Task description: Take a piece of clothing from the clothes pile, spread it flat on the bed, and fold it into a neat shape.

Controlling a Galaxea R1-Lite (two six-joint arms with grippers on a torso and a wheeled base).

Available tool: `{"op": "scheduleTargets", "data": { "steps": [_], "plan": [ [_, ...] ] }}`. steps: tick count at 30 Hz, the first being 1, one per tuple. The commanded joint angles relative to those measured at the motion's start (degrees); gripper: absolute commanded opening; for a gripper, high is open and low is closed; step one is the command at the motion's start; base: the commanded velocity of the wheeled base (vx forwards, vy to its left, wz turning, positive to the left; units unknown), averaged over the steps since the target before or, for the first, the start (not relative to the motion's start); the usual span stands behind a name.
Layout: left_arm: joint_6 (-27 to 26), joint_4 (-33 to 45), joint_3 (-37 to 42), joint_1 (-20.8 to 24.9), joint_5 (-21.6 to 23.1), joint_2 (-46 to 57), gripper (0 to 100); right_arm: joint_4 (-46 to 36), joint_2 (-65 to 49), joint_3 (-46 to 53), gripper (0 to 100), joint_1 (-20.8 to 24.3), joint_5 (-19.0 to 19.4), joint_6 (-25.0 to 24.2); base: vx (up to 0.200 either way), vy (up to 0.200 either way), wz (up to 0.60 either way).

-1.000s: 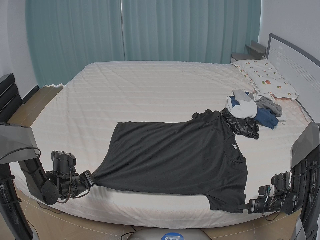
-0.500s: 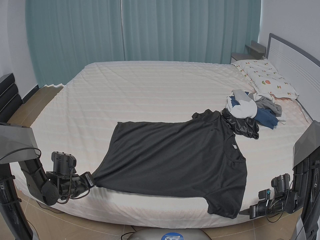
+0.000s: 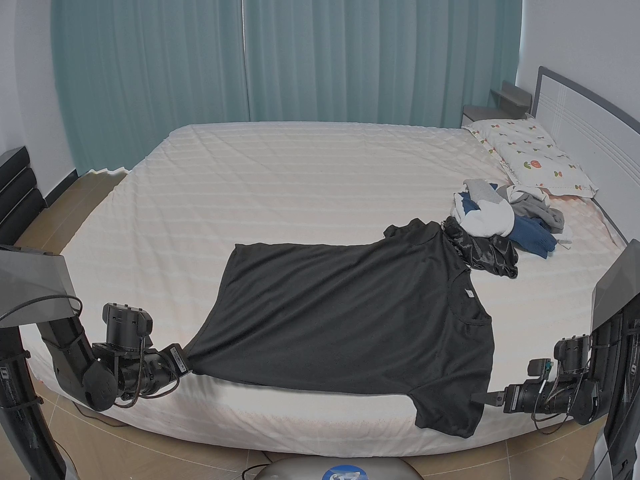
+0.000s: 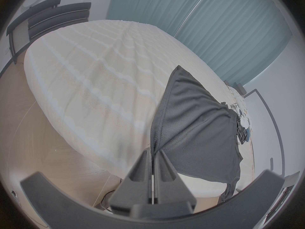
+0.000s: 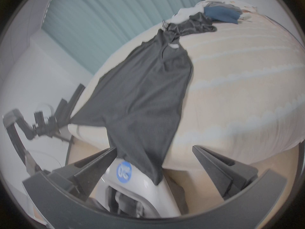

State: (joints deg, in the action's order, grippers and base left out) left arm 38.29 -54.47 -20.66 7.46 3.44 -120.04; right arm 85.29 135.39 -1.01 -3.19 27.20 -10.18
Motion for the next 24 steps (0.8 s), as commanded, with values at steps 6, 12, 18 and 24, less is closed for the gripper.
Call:
{"op": "scheduleTargets", "data": {
  "steps": [6, 12, 18, 24],
  "plan": [
    [0.0, 0.0, -0.1, 0.0, 0.1, -0.1, 0, 4.4, 2.8, -1.5, 100, 2.1, 0.8, -8.5, 0.0, 0.0, 0.0],
    [0.0, 0.0, -0.2, -0.2, 0.1, -0.1, 0, 4.4, 2.8, -2.6, 100, 3.5, 0.8, -10.1, 0.0, 0.0, 0.0],
    [0.0, 0.0, -0.2, -0.1, 0.1, -0.1, 0, 4.4, 3.7, -5.8, 100, 4.7, 0.3, -13.2, 0.0, 0.0, 0.0],
    [0.0, 0.0, -0.3, -0.2, 0.1, -0.1, 0, 4.4, 5.3, -7.2, 0, 4.3, -0.9, -13.2, 0.0, 0.0, 0.0]
  ]
}}
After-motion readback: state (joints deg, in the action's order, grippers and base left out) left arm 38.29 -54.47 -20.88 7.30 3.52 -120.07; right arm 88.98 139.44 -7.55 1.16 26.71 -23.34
